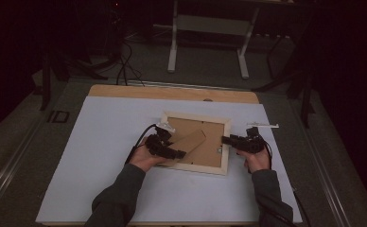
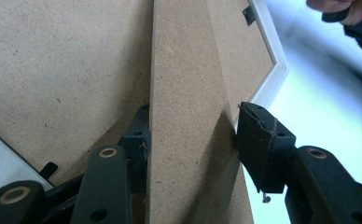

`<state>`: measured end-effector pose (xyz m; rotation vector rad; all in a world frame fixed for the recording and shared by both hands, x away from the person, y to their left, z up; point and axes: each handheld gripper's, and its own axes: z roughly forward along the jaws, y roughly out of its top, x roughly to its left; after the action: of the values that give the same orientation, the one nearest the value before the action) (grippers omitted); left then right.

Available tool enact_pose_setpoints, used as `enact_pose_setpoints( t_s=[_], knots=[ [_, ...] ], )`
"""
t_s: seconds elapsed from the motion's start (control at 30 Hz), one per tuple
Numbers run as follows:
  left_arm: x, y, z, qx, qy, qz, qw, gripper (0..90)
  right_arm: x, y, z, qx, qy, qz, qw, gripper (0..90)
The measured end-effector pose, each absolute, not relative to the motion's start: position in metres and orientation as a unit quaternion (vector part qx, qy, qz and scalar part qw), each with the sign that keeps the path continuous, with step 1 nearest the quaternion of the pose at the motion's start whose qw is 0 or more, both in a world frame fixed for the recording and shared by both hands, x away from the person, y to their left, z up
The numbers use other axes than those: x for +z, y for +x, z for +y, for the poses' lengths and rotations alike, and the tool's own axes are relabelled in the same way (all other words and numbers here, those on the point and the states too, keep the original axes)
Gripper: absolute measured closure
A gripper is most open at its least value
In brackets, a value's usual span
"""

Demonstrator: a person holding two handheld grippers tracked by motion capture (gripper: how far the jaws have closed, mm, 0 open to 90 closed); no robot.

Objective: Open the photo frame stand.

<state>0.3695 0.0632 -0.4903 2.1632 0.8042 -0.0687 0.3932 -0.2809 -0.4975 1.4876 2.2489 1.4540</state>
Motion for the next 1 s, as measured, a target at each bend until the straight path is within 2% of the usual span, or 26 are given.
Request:
enact_pose_setpoints(
  t_s=[0.7, 0.77, 0.8, 1.0],
  knots=[
    [-0.482, 0.366, 0.057, 0.026, 0.867, 0.3, 0.397, 54.0, -0.478, 0.392, -0.279, 0.481, 0.475, 0.734, 0.072, 58.9],
    [-0.481, 0.368, 0.056, 0.017, 0.87, 0.293, 0.396, 56.5, -0.475, 0.392, -0.278, 0.482, 0.471, 0.735, 0.076, 59.5],
    [-0.481, 0.369, 0.056, 0.003, 0.869, 0.292, 0.4, 61.1, -0.473, 0.392, -0.278, 0.484, 0.47, 0.734, 0.078, 60.1],
    [-0.482, 0.371, 0.054, 0.018, 0.866, 0.297, 0.402, 70.9, -0.455, 0.389, -0.275, 0.493, 0.453, 0.736, 0.102, 62.8]
  ],
)
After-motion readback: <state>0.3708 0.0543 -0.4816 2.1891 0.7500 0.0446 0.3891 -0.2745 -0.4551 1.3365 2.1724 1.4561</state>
